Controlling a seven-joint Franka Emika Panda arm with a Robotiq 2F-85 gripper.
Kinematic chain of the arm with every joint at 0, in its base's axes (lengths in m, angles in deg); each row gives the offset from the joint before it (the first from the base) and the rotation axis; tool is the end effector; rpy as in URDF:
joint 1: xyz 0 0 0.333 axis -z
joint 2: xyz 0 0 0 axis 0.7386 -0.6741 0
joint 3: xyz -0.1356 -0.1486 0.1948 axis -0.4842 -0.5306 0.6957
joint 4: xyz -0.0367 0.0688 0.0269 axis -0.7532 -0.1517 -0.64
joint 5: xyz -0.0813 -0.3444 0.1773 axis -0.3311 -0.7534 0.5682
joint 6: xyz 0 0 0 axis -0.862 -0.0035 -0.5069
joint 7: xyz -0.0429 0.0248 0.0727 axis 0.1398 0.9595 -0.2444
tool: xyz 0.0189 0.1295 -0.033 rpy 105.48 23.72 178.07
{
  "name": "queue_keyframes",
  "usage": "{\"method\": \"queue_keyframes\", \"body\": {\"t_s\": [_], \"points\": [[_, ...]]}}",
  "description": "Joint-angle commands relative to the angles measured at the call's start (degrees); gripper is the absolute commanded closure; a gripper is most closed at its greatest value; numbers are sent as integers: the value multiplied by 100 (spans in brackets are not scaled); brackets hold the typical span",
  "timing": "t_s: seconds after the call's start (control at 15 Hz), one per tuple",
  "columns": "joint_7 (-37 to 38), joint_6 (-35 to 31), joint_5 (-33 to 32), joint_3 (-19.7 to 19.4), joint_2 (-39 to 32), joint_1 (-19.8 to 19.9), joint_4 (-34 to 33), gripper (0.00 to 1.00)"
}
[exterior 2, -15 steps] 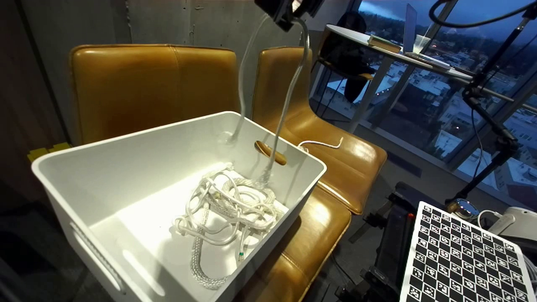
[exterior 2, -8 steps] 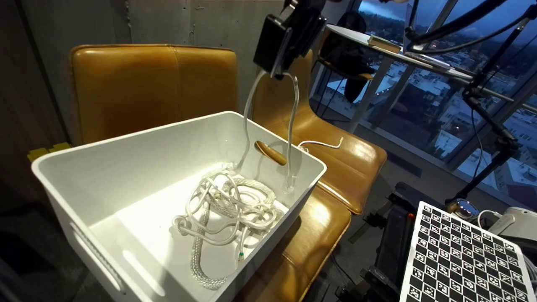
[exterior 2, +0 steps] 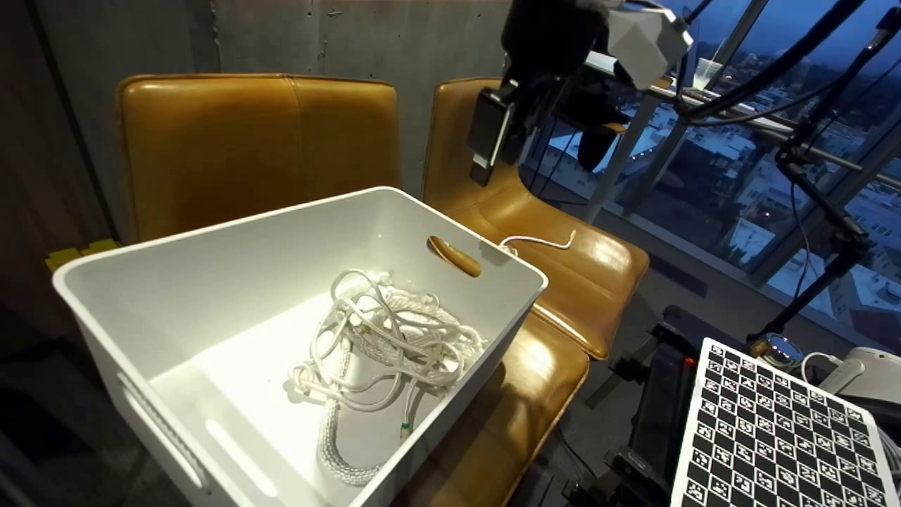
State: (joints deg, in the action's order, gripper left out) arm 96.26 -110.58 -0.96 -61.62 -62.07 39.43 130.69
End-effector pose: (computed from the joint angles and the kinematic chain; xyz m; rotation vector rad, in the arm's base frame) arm 0.6021 0.0934 0.2706 2.9812 0.1486 0.1971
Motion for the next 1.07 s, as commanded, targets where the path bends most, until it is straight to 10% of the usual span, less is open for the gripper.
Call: {"method": "queue_keyframes", "body": {"t_s": [0.0,0.53,1.0], "points": [[-428,-413,73,-305,-262,480,260,2],[-1328,-776,653,-728,-1887,1624,-577,0],[-1256,-745,999,-745,-3217,1715,-1930,0]]}}
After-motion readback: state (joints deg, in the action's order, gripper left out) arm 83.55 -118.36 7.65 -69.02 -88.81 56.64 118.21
